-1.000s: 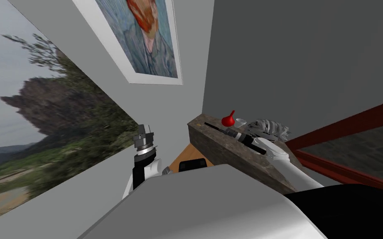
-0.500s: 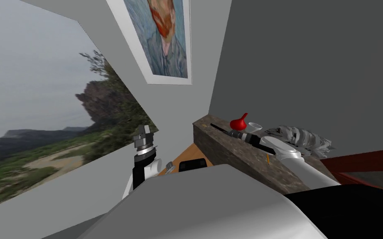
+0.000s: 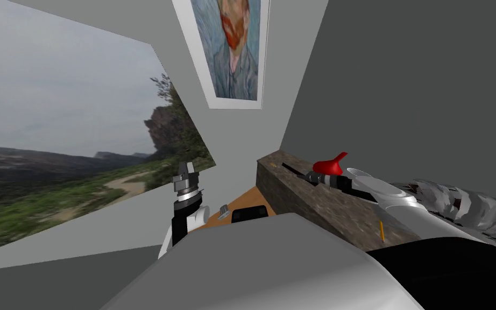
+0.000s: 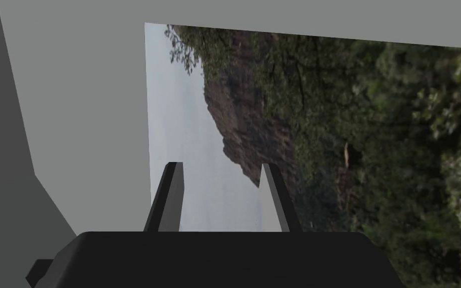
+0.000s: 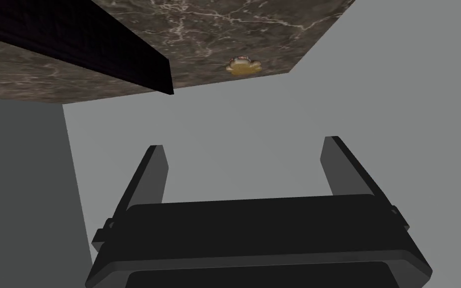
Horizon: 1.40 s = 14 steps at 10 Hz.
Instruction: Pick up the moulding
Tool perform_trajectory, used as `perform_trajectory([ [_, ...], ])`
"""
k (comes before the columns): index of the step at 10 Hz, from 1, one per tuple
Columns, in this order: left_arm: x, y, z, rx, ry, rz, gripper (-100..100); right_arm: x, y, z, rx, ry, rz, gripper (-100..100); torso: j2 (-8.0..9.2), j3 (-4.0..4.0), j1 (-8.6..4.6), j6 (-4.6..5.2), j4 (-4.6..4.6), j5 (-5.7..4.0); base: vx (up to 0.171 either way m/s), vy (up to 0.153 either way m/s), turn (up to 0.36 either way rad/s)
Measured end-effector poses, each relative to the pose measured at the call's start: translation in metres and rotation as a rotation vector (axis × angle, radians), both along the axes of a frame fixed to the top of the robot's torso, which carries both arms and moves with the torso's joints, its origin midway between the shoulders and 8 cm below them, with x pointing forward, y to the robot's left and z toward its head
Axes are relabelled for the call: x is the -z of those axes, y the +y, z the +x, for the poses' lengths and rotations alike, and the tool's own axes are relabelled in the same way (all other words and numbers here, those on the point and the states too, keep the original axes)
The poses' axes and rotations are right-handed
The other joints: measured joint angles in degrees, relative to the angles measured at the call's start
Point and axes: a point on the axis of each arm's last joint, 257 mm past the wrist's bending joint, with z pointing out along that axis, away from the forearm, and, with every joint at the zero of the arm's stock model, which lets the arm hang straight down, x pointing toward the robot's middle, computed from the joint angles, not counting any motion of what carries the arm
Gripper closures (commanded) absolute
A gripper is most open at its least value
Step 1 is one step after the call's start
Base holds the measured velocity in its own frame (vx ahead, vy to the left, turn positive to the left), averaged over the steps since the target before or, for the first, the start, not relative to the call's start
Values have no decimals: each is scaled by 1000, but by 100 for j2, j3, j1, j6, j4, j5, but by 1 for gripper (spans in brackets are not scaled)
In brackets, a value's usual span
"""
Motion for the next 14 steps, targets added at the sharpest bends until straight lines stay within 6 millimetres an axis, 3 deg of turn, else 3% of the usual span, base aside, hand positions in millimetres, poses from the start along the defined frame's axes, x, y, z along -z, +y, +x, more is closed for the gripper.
perform_trajectory([
  [6,0,0,0,0,0,0,0,28,-73,-55,65,206,-114,-100,-5,-3,-1,-1,-1,-1,34,19,264],
  [8,0,0,0,0,0,0,0,35,-103,-98,98,331,-163,-100,-19,-11,2,-1,-4,0,65,12,289],
  [10,0,0,0,0,0,0,0,38,-117,-111,123,372,-173,-100,-1,-1,-1,10,-1,-2,23,11,96],
  [14,0,0,0,0,0,0,0,45,-149,-156,182,495,-201,-100,-4,-3,-2,7,-1,-2,37,6,177],
])
